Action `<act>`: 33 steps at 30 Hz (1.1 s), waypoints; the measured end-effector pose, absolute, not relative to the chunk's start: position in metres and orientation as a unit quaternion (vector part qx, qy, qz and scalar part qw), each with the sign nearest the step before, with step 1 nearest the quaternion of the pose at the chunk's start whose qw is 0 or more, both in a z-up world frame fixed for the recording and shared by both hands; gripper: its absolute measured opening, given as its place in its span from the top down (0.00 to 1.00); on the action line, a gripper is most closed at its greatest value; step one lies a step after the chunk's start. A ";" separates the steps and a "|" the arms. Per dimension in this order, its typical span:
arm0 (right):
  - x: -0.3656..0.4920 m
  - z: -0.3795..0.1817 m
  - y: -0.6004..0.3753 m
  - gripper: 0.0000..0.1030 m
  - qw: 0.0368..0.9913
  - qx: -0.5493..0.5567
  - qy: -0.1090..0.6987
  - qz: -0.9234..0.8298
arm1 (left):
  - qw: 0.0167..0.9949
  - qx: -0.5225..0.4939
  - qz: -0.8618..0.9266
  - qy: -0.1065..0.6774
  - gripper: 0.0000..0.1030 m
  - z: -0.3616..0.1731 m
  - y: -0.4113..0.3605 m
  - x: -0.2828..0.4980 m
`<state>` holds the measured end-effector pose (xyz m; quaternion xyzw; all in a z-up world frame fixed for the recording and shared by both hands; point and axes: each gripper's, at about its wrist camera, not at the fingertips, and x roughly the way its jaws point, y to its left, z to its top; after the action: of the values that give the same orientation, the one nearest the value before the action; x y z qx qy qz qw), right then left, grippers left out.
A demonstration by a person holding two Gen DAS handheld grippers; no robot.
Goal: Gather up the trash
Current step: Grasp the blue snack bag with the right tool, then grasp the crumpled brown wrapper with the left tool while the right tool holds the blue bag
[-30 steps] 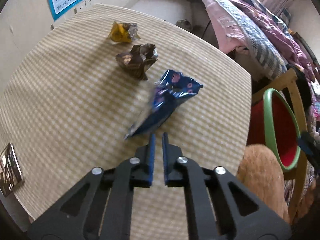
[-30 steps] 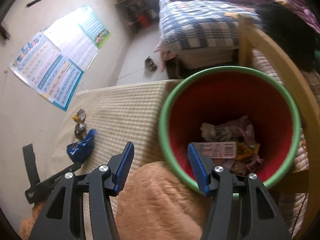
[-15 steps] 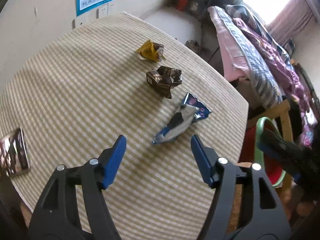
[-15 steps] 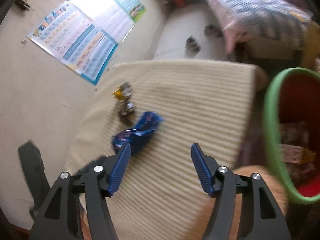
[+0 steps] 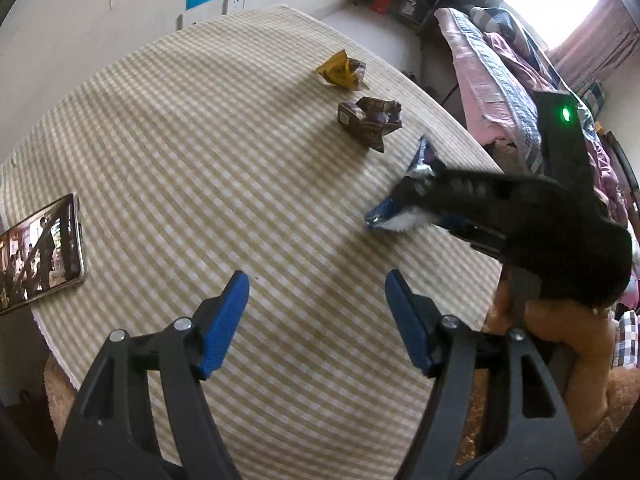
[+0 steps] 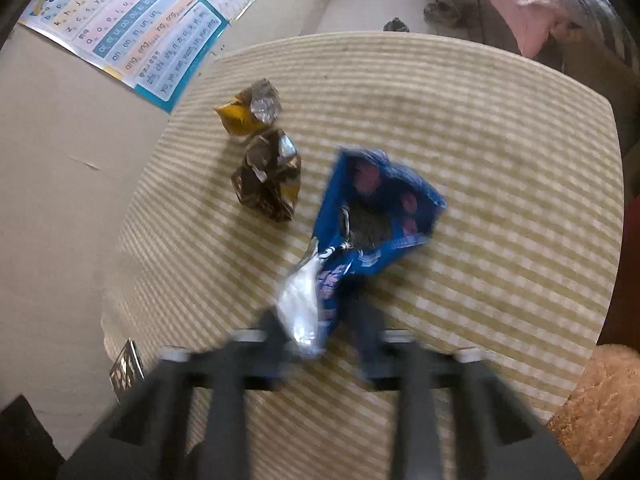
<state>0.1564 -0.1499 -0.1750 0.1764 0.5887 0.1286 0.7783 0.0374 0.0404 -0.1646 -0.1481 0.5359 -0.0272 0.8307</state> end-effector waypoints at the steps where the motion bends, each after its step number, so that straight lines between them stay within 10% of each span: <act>1: 0.153 -0.172 -0.155 0.89 0.781 0.178 0.584 0.134 | 0.831 -0.146 -0.028 0.536 0.35 -0.165 0.039 0.039; 23: 0.073 -0.163 -0.233 0.86 0.804 0.156 0.549 0.169 | 0.840 -0.035 -0.033 0.540 0.35 -0.184 -0.021 0.189; 33: 0.072 -0.165 -0.240 0.86 0.798 0.166 0.554 0.171 | 0.818 -0.056 -0.035 0.572 0.85 -0.202 -0.016 0.190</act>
<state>0.0721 -0.2397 -0.1651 0.1656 0.5542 0.1709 0.7977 0.1901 -0.0156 -0.2020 -0.0561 0.5720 -0.0353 0.8176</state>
